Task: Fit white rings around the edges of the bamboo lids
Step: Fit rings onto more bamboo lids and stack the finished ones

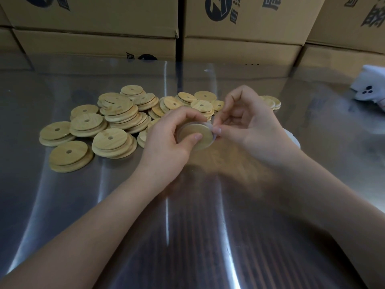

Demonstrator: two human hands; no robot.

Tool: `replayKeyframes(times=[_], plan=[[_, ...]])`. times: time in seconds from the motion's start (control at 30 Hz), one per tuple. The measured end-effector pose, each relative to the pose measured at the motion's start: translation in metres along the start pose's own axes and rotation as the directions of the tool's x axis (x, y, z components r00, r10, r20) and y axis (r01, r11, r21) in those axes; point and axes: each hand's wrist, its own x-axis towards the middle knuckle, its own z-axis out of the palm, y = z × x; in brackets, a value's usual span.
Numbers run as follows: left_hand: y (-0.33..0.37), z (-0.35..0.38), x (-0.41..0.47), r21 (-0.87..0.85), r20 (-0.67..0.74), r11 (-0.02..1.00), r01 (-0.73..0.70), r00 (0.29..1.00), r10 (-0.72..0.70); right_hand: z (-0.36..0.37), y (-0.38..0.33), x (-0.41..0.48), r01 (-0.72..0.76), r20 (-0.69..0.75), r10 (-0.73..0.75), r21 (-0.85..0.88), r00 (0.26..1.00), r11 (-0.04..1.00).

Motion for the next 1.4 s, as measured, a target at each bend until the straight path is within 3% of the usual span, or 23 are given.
replayKeyframes(times=[0.2, 0.53, 0.73, 1.07, 1.4], plan=[[0.003, 0.000, -0.001, -0.067, -0.002, 0.998, -0.018, 1.000, 0.017, -0.002, -0.004, -0.001, 0.084, 0.007, -0.084, -0.061, 0.996, 0.995], [0.003, -0.002, -0.001, -0.041, 0.037, 0.999, -0.034, 0.999, 0.035, 0.004, 0.001, -0.004, 0.250, -0.101, -0.294, -0.316, 0.951, 0.915], [0.002, -0.003, -0.002, -0.042, 0.032, 0.995, -0.092, 0.995, 0.093, 0.003, 0.002, -0.003, 0.272, -0.084, -0.316, -0.336, 0.945, 0.902], [0.001, -0.001, -0.001, -0.250, -0.053, 0.968, -0.018, 0.999, 0.005, -0.001, 0.001, -0.001, 0.138, -0.130, -0.151, -0.109, 0.980, 0.984], [0.003, 0.002, -0.002, -0.386, -0.006, 0.913, 0.136, 0.989, -0.150, -0.003, 0.008, 0.002, 0.042, -0.157, -0.029, 0.075, 0.987, 0.996]])
